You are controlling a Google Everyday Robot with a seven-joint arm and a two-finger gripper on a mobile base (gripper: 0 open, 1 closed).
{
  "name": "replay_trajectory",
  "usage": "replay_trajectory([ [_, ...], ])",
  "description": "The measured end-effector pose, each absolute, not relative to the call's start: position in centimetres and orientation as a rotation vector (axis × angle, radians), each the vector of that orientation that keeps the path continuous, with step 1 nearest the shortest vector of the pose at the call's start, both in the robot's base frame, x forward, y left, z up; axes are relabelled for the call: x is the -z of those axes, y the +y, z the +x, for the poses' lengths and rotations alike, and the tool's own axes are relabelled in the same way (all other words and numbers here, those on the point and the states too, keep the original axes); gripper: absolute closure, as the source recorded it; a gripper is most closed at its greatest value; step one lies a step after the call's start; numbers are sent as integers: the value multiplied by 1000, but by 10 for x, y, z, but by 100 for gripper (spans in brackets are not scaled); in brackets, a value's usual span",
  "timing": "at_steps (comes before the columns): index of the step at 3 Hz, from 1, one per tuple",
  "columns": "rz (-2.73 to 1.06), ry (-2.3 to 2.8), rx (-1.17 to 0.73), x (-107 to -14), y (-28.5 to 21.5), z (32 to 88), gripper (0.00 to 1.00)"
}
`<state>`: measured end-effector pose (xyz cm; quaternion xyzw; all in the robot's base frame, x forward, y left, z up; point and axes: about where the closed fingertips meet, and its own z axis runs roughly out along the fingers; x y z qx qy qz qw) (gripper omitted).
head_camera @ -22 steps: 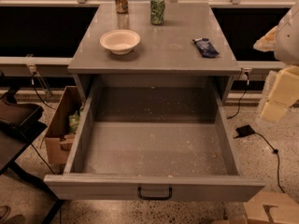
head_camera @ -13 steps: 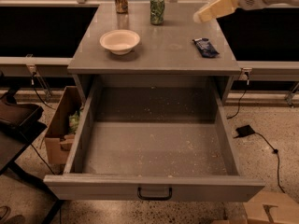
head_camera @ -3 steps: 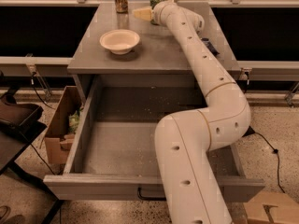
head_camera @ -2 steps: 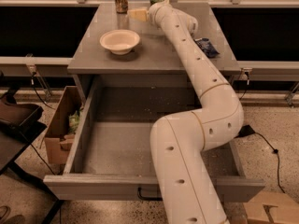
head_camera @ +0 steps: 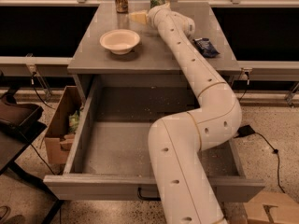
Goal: Place green can into top drawer
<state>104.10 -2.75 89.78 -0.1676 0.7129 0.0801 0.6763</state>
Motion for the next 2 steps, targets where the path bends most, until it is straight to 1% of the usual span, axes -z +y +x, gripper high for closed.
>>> replay_trajectory([
  [1,-368,1584,-184,-896,-22,1044,0],
  [2,-310,1549,-119,-895,-45,1053,0],
])
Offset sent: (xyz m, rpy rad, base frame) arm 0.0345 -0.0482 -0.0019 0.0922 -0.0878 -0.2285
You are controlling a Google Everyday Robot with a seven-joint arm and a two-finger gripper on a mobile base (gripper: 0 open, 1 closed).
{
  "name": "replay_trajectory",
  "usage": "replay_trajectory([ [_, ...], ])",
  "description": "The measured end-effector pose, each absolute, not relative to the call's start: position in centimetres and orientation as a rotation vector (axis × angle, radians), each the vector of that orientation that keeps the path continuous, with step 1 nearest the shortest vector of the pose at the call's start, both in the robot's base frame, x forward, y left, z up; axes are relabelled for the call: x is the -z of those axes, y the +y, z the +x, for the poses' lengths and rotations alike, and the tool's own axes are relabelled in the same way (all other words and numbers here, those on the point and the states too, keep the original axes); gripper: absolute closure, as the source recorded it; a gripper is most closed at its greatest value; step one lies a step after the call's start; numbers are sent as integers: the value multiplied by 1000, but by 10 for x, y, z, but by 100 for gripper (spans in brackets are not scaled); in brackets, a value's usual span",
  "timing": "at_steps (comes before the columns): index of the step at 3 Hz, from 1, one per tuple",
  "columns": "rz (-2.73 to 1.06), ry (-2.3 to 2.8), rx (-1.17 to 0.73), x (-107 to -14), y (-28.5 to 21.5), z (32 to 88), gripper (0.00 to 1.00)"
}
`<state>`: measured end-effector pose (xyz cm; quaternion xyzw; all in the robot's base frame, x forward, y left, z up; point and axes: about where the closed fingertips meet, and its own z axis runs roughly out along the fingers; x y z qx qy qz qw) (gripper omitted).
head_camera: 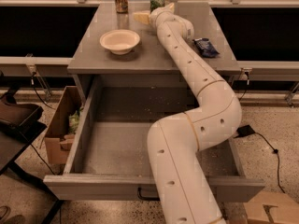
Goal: Place green can into top drawer
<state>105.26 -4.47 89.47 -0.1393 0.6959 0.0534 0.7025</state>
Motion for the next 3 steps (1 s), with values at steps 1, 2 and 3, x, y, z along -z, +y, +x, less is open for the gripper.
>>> replay_trajectory([
  [1,-304,1542,-121,-897,-40,1053,0],
  [2,-320,1541,-127,-901,-21,1053,0],
  [3,-320,1541,-127,-901,-21,1053,2],
])
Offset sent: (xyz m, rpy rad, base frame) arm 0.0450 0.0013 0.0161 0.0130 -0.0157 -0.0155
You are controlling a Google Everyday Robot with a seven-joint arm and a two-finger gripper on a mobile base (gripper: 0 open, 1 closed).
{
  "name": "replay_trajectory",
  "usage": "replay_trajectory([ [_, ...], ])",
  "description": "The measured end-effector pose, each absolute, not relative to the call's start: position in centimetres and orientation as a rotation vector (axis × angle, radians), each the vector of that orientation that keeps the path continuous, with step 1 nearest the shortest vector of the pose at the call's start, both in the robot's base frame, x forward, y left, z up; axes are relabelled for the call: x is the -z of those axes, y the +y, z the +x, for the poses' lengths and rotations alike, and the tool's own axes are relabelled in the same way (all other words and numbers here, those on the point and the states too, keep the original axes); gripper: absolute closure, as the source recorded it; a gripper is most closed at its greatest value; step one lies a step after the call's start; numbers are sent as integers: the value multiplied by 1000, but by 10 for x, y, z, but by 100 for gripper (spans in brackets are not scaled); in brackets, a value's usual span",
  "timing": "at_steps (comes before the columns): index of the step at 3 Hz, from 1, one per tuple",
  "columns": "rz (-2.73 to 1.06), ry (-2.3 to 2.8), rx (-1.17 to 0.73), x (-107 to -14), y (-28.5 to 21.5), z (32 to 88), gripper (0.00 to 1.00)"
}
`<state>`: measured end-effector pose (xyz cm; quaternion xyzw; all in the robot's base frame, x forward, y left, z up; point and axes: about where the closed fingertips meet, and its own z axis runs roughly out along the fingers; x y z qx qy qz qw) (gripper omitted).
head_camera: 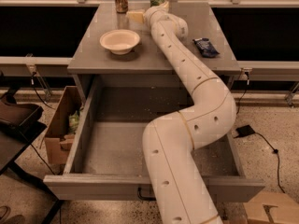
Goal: Place green can into top drawer
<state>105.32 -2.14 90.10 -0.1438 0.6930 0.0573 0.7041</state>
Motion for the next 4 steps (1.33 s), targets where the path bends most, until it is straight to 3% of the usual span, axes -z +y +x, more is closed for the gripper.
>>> replay_trajectory([
  [2,-320,1541,-127,-901,-21,1053,40],
  [4,-320,1541,-127,-901,-21,1053,86],
])
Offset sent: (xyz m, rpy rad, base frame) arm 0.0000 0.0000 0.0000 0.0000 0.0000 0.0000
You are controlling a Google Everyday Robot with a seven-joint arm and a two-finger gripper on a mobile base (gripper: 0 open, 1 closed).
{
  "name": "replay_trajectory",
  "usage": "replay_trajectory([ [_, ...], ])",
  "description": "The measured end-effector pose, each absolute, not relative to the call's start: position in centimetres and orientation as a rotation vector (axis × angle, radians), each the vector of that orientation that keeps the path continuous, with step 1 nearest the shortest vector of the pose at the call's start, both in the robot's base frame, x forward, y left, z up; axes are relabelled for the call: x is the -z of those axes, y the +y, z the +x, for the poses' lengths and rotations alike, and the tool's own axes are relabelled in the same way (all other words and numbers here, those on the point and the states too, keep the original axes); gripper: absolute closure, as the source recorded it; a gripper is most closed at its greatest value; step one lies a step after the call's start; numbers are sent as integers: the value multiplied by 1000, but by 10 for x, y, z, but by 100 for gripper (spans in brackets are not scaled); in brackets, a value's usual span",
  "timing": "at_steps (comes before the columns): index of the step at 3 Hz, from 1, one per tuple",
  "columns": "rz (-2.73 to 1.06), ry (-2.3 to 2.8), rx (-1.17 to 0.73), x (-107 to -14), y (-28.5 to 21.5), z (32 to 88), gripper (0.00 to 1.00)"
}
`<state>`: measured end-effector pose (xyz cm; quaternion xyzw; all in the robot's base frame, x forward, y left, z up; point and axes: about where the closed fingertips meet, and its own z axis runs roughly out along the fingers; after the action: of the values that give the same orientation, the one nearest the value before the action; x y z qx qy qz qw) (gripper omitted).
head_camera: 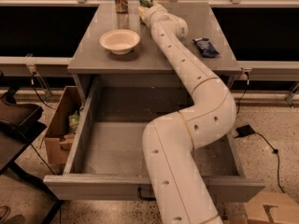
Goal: Place green can into top drawer
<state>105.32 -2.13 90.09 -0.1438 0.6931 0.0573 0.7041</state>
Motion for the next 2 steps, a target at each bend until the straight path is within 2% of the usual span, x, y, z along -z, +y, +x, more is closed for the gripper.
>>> replay_trajectory([
  [1,-320,1541,-127,-901,-21,1053,100],
  [2,-320,1539,-134,-904,-20,1052,100],
])
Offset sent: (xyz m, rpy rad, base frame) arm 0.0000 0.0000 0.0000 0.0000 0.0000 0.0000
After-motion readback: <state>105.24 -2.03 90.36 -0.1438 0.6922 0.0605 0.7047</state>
